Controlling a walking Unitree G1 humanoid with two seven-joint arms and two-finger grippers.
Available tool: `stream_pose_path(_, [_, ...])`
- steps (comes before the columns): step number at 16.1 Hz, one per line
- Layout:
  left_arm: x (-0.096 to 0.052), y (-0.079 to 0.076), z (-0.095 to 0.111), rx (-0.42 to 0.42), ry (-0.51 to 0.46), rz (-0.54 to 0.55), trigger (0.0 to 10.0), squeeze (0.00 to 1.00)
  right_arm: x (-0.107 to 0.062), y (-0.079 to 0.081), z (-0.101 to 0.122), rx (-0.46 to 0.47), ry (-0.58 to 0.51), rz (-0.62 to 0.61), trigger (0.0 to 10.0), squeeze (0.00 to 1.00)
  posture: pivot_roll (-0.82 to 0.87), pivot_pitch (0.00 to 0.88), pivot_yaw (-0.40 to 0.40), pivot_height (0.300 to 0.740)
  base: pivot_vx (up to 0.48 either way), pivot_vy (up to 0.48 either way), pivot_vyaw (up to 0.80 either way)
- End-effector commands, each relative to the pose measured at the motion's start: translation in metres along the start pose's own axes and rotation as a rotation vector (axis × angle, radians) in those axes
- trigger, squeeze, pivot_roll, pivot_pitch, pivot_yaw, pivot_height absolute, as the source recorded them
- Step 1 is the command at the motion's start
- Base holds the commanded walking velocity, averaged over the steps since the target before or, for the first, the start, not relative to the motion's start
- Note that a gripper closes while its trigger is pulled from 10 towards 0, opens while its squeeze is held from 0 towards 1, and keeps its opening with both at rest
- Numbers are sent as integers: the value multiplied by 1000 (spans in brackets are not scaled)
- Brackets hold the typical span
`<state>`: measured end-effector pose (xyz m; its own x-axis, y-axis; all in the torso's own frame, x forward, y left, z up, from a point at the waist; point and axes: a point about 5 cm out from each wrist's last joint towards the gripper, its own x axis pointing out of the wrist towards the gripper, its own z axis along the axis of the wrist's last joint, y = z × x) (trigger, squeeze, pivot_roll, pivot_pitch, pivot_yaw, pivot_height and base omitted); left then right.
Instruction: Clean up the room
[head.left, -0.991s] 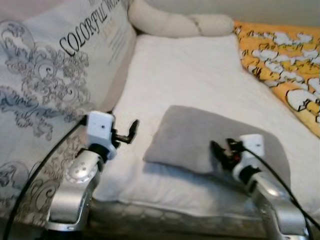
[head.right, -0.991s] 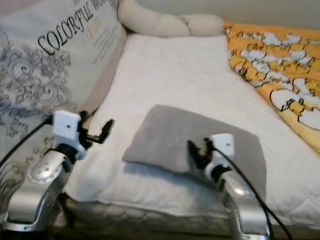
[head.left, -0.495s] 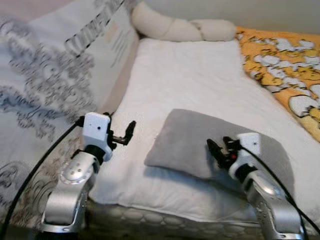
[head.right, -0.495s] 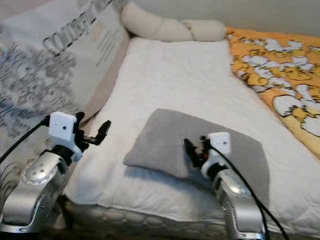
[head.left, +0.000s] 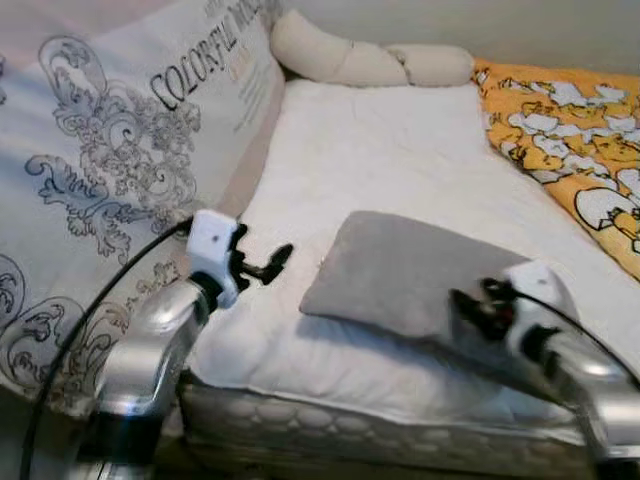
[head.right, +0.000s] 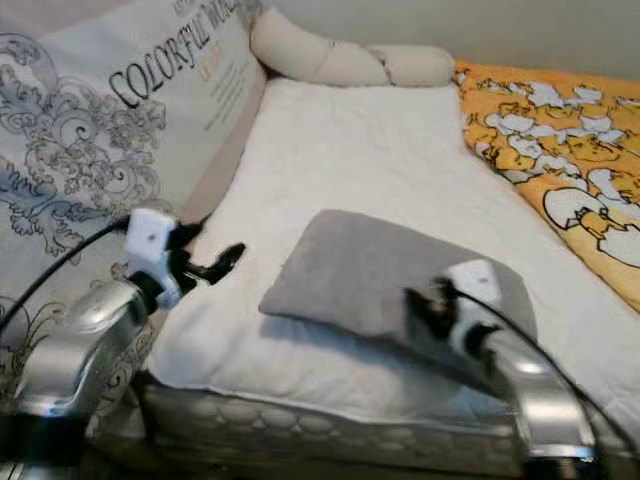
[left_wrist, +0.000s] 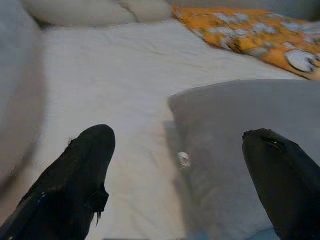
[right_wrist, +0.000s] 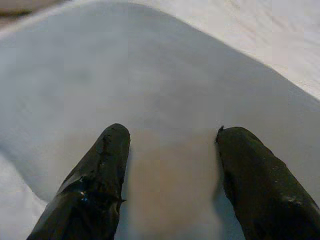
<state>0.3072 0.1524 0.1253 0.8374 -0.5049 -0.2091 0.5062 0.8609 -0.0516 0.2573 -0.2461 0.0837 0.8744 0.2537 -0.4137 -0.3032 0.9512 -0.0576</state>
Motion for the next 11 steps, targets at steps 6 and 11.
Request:
stream_pose_path(6, [61, -3, -16, -229, 90, -68, 10000, 851, -23, -43, 3, 0, 38, -159, 10000, 0, -129, 0, 71, 740, 0, 0, 0])
stream_pose_path(11, [68, -10, -49, -259, 187, 61, 10000, 0, -44, -56, -8, 131, 47, -316, 10000, 0, -217, 0, 91, 740, 0, 0, 0])
